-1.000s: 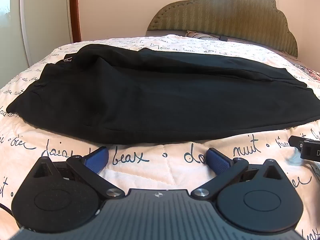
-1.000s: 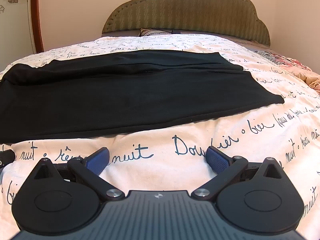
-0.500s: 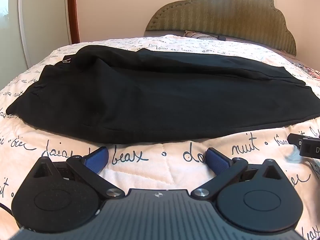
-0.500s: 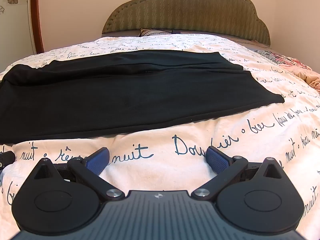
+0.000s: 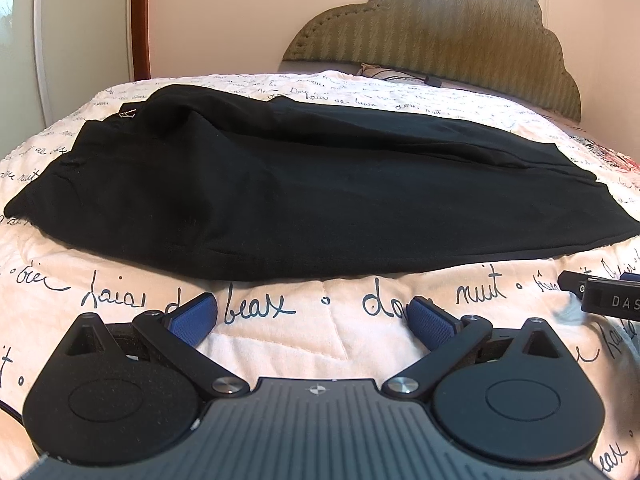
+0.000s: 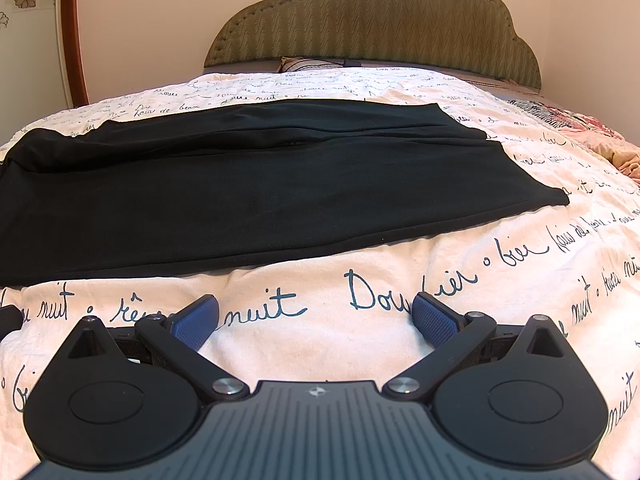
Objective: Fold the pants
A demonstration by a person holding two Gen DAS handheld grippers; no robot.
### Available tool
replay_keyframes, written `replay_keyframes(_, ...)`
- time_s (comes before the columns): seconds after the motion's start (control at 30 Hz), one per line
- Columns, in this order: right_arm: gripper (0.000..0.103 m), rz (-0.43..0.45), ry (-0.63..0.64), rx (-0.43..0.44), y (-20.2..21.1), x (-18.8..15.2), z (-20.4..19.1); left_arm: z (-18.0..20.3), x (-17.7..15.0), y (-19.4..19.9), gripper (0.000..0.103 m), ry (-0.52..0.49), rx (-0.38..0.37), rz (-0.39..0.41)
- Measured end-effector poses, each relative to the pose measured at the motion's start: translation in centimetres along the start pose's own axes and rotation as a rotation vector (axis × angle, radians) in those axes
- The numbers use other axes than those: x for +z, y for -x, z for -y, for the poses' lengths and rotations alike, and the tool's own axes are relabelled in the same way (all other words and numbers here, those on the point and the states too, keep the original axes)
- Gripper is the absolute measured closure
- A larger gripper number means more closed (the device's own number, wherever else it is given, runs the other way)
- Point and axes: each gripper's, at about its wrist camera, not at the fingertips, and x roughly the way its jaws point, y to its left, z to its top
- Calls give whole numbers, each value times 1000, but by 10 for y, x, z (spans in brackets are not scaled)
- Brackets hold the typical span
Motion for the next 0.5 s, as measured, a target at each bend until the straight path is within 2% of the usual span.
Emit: replay_keyframes(0.5, 0, -3, -1, -3, -1, 0, -2, -1, -2, 0, 0, 5, -9, 11)
